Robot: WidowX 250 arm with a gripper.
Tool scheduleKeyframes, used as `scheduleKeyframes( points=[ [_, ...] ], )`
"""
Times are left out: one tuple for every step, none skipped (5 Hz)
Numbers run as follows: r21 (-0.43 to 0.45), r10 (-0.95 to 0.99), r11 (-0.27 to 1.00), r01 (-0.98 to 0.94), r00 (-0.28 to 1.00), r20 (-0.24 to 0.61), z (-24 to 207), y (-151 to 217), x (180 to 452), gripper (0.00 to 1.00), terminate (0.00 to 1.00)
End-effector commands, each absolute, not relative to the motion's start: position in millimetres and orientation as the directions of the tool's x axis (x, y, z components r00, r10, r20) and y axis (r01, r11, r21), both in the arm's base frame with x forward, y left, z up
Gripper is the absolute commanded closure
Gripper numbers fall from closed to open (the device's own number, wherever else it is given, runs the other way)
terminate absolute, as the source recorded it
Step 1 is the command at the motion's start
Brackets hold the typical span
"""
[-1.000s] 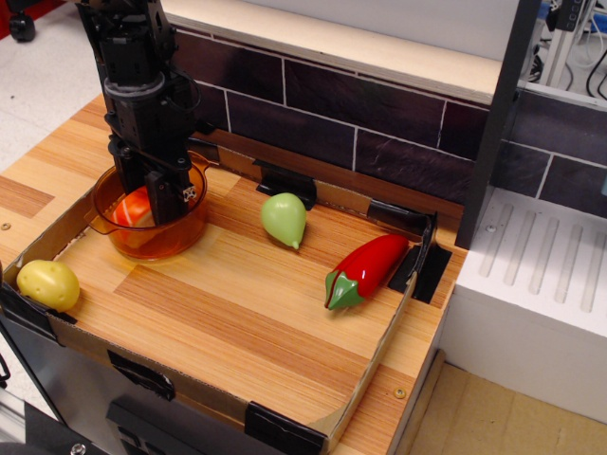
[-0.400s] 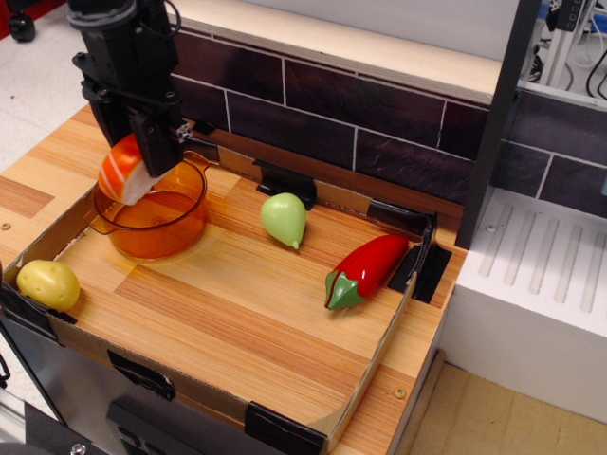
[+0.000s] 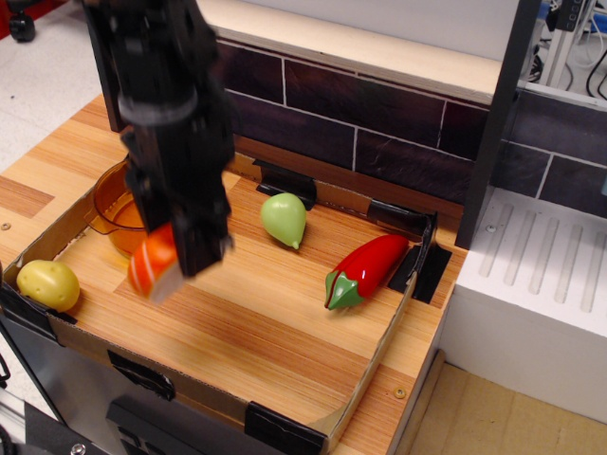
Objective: Take sushi out of pot
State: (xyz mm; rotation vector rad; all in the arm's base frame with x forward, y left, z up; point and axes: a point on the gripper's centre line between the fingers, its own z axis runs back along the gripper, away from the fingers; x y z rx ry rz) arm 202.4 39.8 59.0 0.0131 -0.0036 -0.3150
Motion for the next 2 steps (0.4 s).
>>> scheduleKeyframes(
  points=[
    [0.029, -0.52, 0.85, 0.526, 0.847, -0.107, 20.8, 26.0, 196.9, 1.0, 0.0],
    [0.039, -0.573, 0.815, 0.579, 0.813, -0.1, 8.7, 24.9, 198.9, 1.0, 0.0]
  ],
)
